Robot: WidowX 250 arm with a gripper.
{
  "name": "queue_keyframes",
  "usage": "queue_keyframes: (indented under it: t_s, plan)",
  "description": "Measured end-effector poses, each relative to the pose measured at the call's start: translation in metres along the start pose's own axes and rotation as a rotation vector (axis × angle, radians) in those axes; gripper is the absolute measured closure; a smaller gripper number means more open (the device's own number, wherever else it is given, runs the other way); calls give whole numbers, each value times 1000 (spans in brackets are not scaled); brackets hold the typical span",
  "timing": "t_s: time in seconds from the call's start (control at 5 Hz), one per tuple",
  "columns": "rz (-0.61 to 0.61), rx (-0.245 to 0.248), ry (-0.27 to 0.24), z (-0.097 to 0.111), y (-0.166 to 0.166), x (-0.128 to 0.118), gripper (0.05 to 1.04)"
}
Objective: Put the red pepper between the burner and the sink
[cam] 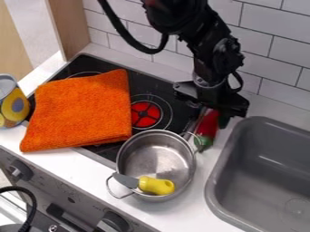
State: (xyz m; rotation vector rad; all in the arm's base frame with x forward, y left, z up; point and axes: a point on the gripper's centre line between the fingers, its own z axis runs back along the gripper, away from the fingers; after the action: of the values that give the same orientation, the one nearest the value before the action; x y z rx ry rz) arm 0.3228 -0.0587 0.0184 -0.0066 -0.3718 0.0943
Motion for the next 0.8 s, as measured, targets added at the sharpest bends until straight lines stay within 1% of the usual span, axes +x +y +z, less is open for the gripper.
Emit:
queue_keyframes:
  t_s: [0.2,0.6,0.8]
  plan:
    - [-9,-7,14,0,-1,-2,82]
    - [-19,-19,45,1,1,-3,84]
    - [-26,-37,15,11,0,4,84]
